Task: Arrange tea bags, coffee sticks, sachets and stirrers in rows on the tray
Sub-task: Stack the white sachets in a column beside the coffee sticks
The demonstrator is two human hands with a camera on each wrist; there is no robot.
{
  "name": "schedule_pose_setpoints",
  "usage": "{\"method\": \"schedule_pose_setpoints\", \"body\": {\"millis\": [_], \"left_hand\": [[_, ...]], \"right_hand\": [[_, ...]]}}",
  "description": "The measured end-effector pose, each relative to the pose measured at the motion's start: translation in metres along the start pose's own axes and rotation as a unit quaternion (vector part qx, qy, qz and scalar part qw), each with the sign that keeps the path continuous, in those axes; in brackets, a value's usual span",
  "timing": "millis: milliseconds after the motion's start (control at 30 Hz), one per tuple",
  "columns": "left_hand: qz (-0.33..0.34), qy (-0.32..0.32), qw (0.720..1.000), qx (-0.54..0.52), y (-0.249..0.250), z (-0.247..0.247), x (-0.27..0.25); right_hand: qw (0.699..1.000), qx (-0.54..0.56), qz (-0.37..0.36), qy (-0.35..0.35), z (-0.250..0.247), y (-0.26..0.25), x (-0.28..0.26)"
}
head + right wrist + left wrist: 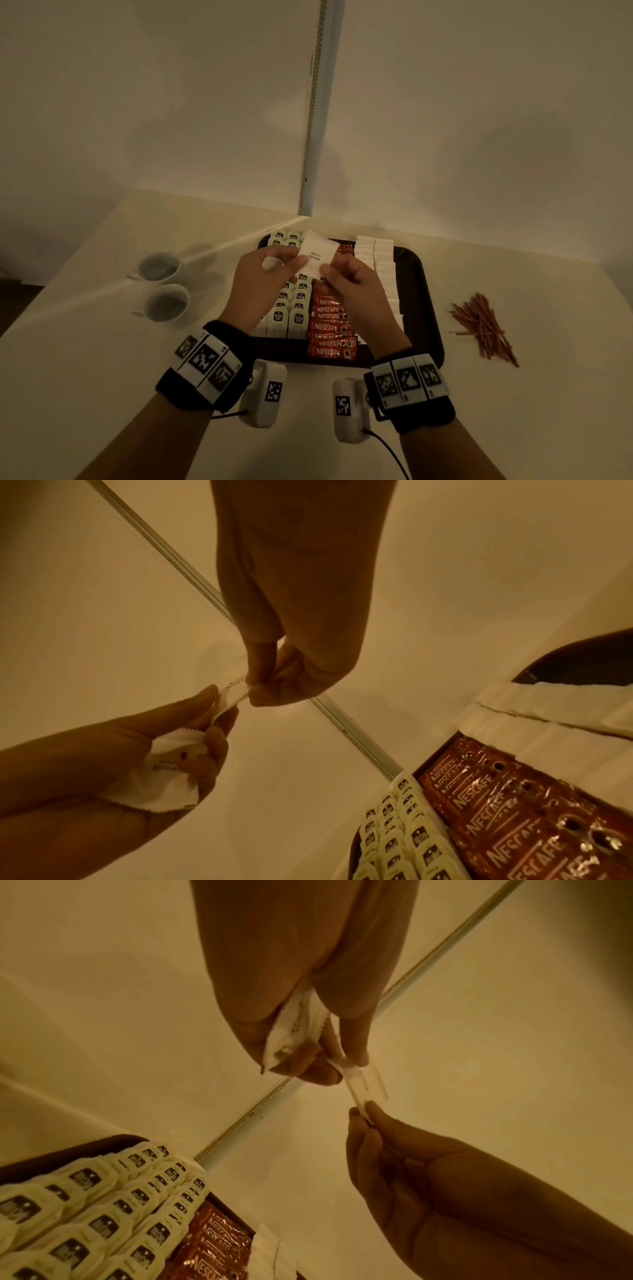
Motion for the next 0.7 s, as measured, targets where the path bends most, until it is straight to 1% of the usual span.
{"method": "schedule_pose_setpoints", "body": {"millis": [133, 200, 233, 267, 333, 367, 400, 467, 600, 667, 700], "left_hand": [[0.010, -0.008, 1.000, 0.009, -0.002, 0.006, -0.001], [-0.002, -0.020, 1.000, 0.011, -0.004, 0.010, -0.001], [-0.024, -0.027, 0.999, -0.010, -0.005, 0.011, 0.000], [-0.057, -0.033, 0.996, -0.061, -0.006, 0.011, 0.000], [-0.130, -0.027, 0.972, -0.194, -0.010, 0.008, 0.001], [-0.158, -0.016, 0.960, -0.230, -0.013, 0.004, 0.001], [-0.174, -0.008, 0.954, -0.243, -0.016, 0.000, 0.001], [-0.183, -0.004, 0.954, -0.239, -0.021, -0.005, 0.002], [-0.166, 0.014, 0.974, -0.151, -0.026, -0.011, 0.003], [-0.159, 0.016, 0.979, -0.124, -0.029, -0.010, 0.003], [-0.161, 0.020, 0.980, -0.119, -0.030, -0.010, 0.003]], "right_hand": [[1.000, -0.016, -0.006, 0.007, -0.005, 0.002, 0.001], [0.999, -0.039, -0.008, 0.007, -0.010, 0.002, 0.002], [0.999, -0.051, -0.007, 0.007, -0.014, 0.001, 0.002], [0.998, -0.061, -0.004, 0.011, -0.022, 0.001, 0.002], [0.996, -0.081, 0.002, 0.030, -0.043, 0.004, 0.002], [0.994, -0.100, 0.007, 0.043, -0.057, 0.007, 0.002], [0.990, -0.130, 0.017, 0.059, -0.071, 0.013, 0.000], [0.973, -0.211, 0.044, 0.087, -0.098, 0.031, -0.004], [0.917, -0.365, 0.114, 0.117, -0.139, 0.075, -0.012], [0.893, -0.404, 0.161, 0.112, -0.149, 0.095, -0.014], [0.889, -0.406, 0.179, 0.110, -0.151, 0.103, -0.015]]}}
Point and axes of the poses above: each hand's wrist, its own x-axis towards the middle knuckle, its own z-axis out of the palm, y = z × x, the point moved 2 cm from there along x, towards the middle knuckle, and after that the axes turned 2 degrees about -z, right-handed, at the moved point
